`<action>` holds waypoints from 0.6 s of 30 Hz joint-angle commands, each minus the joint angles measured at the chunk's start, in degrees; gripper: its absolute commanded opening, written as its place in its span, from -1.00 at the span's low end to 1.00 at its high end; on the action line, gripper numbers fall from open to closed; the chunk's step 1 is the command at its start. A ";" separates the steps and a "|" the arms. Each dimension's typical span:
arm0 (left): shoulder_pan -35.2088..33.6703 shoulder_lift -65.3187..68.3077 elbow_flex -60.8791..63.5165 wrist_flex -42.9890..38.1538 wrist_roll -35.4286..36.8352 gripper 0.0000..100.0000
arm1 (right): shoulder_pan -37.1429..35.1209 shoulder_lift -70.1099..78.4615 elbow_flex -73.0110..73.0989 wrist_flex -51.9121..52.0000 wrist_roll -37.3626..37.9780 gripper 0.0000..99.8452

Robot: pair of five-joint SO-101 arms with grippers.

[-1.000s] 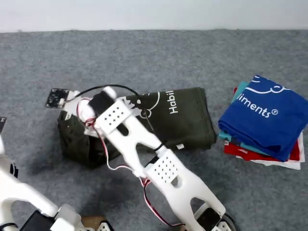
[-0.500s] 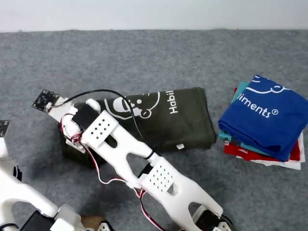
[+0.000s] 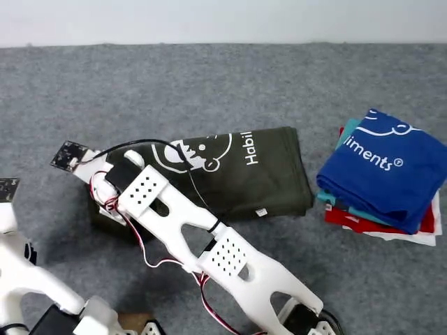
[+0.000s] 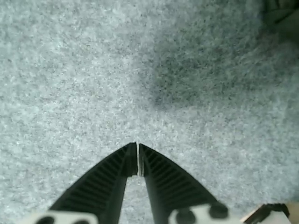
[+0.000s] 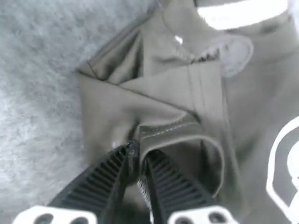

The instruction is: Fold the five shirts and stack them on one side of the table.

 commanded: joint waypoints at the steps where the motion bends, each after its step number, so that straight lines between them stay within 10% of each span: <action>1: 0.35 -2.29 -0.40 -1.05 -0.35 -0.97 | -0.04 -1.01 -0.88 -3.56 4.92 -0.98; 18: 0.35 -1.93 -0.31 -1.05 -0.44 -0.97 | 6.90 4.62 -0.62 -28.53 24.53 -0.96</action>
